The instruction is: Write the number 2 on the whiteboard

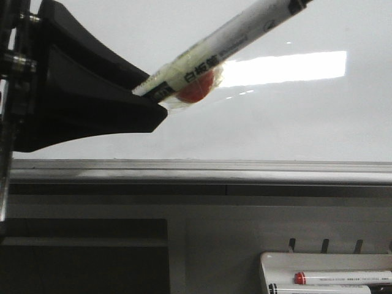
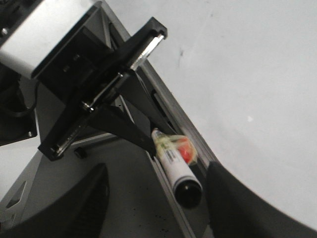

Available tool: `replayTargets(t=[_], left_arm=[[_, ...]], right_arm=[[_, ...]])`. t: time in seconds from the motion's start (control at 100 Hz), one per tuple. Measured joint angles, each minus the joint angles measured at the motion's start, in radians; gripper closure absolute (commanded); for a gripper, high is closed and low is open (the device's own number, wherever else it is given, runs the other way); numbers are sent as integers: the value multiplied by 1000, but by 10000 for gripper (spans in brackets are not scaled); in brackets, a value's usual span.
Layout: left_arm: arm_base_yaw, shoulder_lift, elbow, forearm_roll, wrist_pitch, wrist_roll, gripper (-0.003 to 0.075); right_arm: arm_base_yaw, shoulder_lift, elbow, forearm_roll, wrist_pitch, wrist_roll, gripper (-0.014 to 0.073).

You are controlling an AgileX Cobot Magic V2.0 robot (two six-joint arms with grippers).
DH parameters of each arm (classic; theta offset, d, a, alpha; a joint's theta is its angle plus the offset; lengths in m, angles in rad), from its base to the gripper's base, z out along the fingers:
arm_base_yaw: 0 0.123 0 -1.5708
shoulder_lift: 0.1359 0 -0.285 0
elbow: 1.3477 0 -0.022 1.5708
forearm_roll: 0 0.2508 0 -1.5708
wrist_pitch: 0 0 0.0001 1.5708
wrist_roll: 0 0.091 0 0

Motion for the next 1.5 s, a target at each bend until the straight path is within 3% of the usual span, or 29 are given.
replayTargets(t=[0.31,0.38,0.6,0.79,0.88,1.05,1.12,1.23,1.35,1.42,1.47,1.5], left_arm=[[0,-4,0,2,0,0,741],[0,-6,0,2,0,0,741],[0,-6,0,4,2,0,741],[0,-6,0,21,5,4,734],[0,-12,-2,43,21,1,662],[-2,-76,-10,52,88,1,369],[-2,-131,-12,14,127,1,322],[-2,-237,-17,-90,203,1,356],[9,-339,-17,-198,268,1,462],[38,-385,-17,-258,277,1,590],[69,-408,-17,-296,282,1,723],[87,-418,-17,-318,282,0,738]], right_arm=[[11,149,-34,2,-23,0,223],[11,165,-34,2,-23,0,300],[11,176,-34,10,-21,0,674],[13,176,-34,12,-14,-3,671],[13,176,-34,12,-12,-3,671],[14,176,-34,22,-43,-3,671],[14,176,-34,22,-91,-3,671],[14,178,-34,22,-163,-3,671],[14,191,-34,26,-220,-3,670],[14,209,-44,30,-244,-3,664],[14,224,-52,32,-266,-3,663],[14,233,-59,32,-278,-3,663]])
